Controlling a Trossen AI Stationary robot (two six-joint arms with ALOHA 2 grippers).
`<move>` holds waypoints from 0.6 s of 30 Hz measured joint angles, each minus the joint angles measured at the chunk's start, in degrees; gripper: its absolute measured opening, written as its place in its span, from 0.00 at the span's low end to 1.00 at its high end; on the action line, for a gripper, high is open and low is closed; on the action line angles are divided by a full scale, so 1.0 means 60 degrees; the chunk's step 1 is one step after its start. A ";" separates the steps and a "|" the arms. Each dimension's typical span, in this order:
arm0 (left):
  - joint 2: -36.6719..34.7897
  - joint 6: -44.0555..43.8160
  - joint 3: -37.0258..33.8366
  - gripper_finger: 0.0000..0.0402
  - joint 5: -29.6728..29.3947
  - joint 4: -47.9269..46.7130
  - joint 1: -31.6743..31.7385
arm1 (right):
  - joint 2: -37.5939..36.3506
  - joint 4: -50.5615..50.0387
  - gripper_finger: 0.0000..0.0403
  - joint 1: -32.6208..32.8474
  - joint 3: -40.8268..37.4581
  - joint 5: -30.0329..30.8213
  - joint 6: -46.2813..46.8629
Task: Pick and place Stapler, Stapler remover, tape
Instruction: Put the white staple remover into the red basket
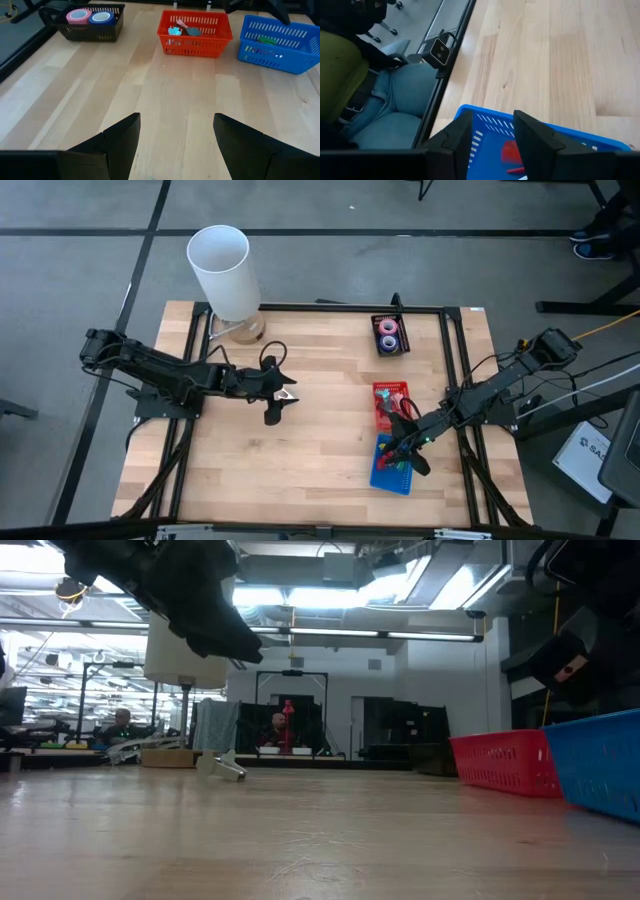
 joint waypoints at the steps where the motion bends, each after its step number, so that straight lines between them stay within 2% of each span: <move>1: 0.0000 0.0000 0.0000 0.62 0.0000 -0.0055 -0.0002 | 0.0000 0.0000 0.36 0.0000 0.0000 0.0000 -0.0001; 7: 0.0000 -0.0004 0.0000 0.62 0.0065 -0.0874 0.0000 | 0.0000 0.0395 0.39 0.0000 0.0000 0.0004 -0.0338; 13: 0.0000 -0.0235 0.0000 0.62 0.0073 -0.1694 -0.0004 | 0.0000 0.0789 0.39 -0.0004 0.0000 0.0004 -0.1564; 18: 0.0005 -0.0248 0.0000 0.62 0.0073 -0.2181 -0.0003 | 0.0000 0.1296 0.39 -0.0142 0.0000 0.0845 -0.2697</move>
